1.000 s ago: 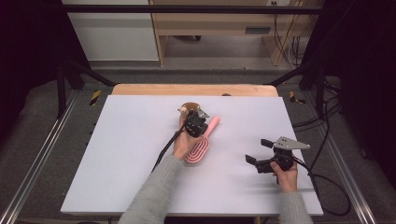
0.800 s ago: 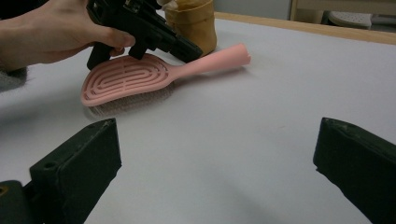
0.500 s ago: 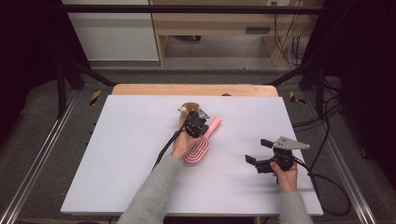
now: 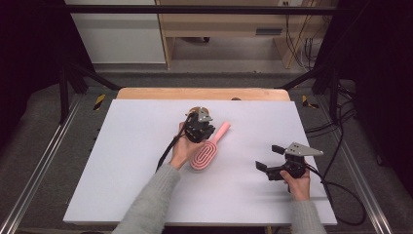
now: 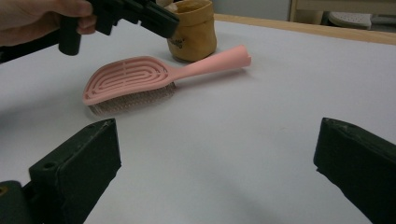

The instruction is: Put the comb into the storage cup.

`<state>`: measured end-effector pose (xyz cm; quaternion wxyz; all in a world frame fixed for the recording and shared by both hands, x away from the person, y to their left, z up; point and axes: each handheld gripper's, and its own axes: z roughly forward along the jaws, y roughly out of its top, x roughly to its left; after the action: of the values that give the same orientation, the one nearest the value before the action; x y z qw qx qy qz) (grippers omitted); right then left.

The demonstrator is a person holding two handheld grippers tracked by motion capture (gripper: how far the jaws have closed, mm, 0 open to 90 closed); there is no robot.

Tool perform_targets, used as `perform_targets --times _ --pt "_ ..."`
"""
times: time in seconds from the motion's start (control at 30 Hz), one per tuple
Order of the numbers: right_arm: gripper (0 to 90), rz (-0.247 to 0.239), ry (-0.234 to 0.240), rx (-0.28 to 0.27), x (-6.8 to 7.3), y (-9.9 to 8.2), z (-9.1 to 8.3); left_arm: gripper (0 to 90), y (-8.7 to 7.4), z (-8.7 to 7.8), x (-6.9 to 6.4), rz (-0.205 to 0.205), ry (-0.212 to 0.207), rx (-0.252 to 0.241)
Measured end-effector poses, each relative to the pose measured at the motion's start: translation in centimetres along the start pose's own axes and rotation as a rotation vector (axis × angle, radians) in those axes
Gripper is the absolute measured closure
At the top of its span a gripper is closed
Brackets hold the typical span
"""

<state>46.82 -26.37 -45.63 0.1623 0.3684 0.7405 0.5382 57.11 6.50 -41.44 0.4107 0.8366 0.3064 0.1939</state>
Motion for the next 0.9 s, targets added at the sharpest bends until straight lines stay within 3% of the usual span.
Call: perform_targets --times 0.27,0.47,0.5,0.67,0.9 --pt "1.4 -0.006 -0.01 0.006 0.2 0.2 0.2 63.4 -1.3 -4.1 1.0 -0.029 -0.008 -0.089" --pt "1.5 -0.015 -0.011 0.005 0.6 0.6 0.4 42.6 -3.4 -6.9 2.0 -0.077 -0.023 -0.145" --pt "1.4 -0.02 -0.011 0.008 0.8 0.8 0.5 35.4 -3.8 -7.3 2.2 -0.079 -0.019 -0.151" --pt "1.7 -0.038 -0.021 0.017 1.3 1.3 0.9 19.4 -5.7 -9.2 3.1 -0.104 -0.011 -0.181" --pt "2.9 -0.038 -0.027 0.018 1.8 2.0 1.6 6.0 -8.2 -11.0 4.3 -0.142 0.004 -0.201"
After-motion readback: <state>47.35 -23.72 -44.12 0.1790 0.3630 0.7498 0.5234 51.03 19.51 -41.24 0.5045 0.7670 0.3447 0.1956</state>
